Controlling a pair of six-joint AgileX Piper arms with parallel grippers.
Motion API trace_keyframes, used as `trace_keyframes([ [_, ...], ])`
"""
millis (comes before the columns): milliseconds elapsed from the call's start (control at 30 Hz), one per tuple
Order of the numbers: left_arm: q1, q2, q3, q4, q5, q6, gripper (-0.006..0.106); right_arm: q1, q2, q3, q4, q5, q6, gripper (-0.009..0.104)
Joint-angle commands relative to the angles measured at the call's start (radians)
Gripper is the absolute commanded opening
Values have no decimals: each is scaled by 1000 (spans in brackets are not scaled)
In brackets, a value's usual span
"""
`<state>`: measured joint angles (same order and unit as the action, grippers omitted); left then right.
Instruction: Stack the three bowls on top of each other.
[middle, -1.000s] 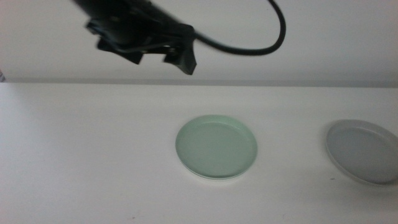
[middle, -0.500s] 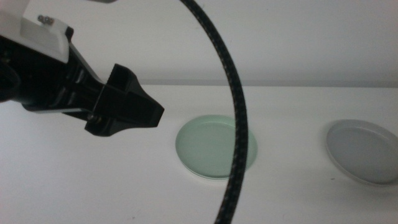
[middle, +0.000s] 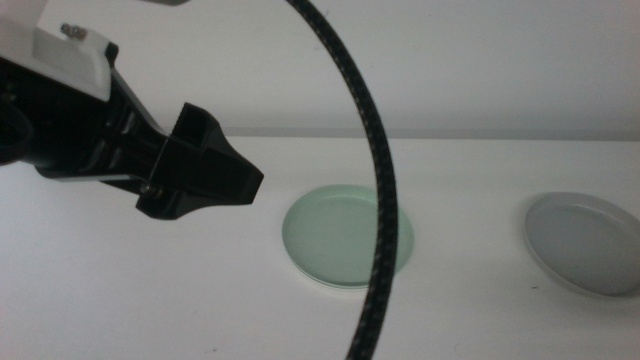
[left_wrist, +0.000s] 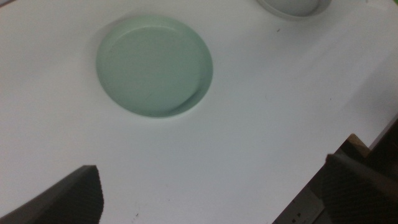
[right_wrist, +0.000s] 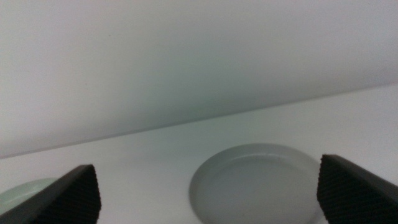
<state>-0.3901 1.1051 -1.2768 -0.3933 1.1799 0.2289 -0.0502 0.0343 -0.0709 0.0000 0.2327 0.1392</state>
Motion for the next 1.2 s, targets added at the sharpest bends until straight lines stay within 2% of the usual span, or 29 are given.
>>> trace_keyframes([
  [0,1,-1,5,-1,-12,5,94,4,99,-145,29,129,7,93],
  [167,1,-1,5,-1,-12,7,94,8,405,-495,42,605,-20,93],
  [300,1,-1,5,-1,-12,7,94,8,562,-652,39,729,-1,93],
  [333,1,-1,5,-1,-12,7,94,8,590,-682,55,758,12,93],
  [467,1,-1,5,-1,-12,7,94,8,684,-721,107,781,-15,93],
  [567,1,-1,5,-1,-12,7,94,8,768,-726,191,795,-36,93],
  [633,1,-1,5,-1,-12,7,94,8,822,-729,215,803,-78,93],
  [700,1,-1,5,1,-12,7,94,8,882,-737,206,803,-54,93],
  [867,1,-1,5,1,-17,7,94,-37,1121,-854,130,862,-61,93],
  [933,1,-1,5,1,-16,7,94,-112,1223,-932,109,885,-96,93],
  [1167,1,-1,5,1,-16,7,94,-407,1514,-1140,110,945,-177,93],
])
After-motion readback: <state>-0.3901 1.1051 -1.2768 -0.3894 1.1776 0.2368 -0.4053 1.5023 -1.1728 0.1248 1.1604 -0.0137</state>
